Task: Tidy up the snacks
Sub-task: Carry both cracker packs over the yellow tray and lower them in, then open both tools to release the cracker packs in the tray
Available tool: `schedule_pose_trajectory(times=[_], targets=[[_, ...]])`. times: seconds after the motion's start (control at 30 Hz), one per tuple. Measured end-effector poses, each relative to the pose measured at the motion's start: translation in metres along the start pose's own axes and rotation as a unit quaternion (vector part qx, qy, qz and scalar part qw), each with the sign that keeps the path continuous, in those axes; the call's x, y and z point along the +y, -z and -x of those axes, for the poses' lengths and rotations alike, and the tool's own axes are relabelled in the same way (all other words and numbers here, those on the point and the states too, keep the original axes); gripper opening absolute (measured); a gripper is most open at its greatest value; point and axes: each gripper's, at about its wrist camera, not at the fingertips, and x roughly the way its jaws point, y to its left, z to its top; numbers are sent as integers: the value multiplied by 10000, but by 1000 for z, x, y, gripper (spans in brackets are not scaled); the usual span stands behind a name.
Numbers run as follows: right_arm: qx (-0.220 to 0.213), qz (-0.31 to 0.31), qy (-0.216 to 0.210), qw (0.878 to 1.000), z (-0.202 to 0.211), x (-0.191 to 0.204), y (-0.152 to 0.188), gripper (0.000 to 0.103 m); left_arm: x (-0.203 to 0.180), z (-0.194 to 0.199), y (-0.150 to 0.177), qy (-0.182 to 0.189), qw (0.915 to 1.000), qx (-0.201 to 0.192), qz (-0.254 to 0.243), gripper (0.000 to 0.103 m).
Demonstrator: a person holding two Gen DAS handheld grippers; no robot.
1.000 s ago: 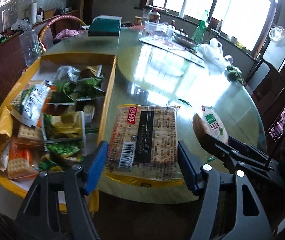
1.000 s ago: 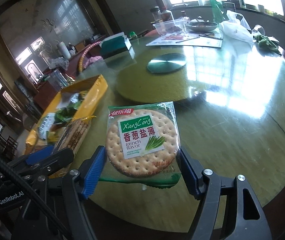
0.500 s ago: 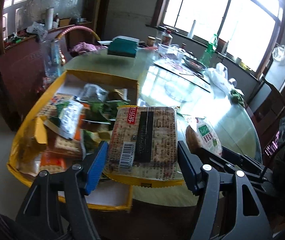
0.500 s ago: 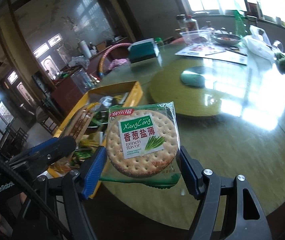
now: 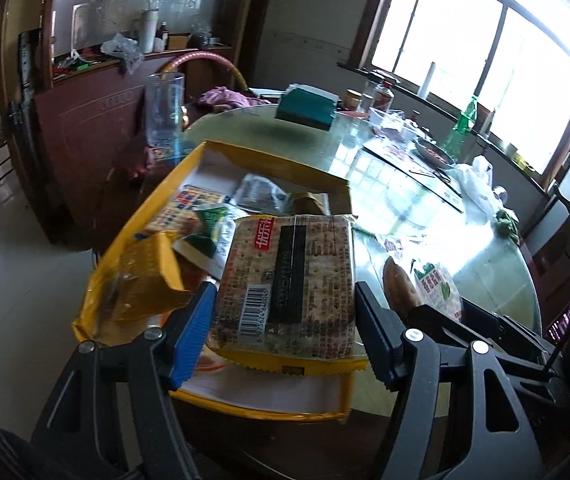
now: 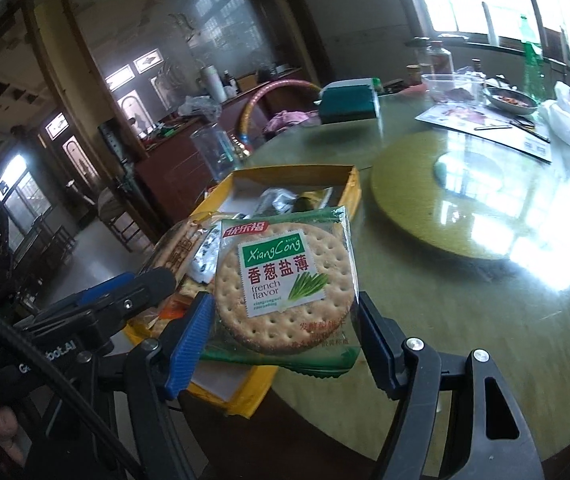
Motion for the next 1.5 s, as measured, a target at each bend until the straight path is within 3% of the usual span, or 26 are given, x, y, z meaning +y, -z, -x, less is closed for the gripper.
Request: schedule_pose_trajectory(times=[0.53, 0.6, 0.63, 0.67, 0.8, 0.9, 1.33, 1.43, 1.5], targets=[[247, 143, -1, 9996, -21, 19, 3, 64, 19, -7, 3, -91, 9998, 110, 145, 69], [331, 116, -46, 9994, -27, 18, 6, 55, 22, -6, 5, -140, 9997, 106, 173, 69], [393, 106, -14, 9992, -31, 18, 7, 41, 25, -7, 5, -165, 9996, 116, 192, 69], [451, 96, -43, 9989, -33, 18, 7, 41, 27, -8, 5, -185, 9995, 134, 220, 69], [657, 178, 60, 9977, -49, 19, 12, 41, 36, -13, 7, -244, 9990, 222, 287, 69], [746, 144, -160, 9970, -54, 22, 16, 41, 42, -16, 8, -331, 9988, 236, 277, 69], [685, 705, 20, 9951, -63, 53, 20, 45, 48, -27, 15, -486, 9986, 203, -88, 70], [726, 632, -68, 9953, -70, 52, 19, 58, 52, -31, 12, -327, 9994, 129, 10, 73], [662, 525, 77, 9964, -72, 50, 15, 61, 54, -30, 10, -312, 9994, 128, 112, 74]])
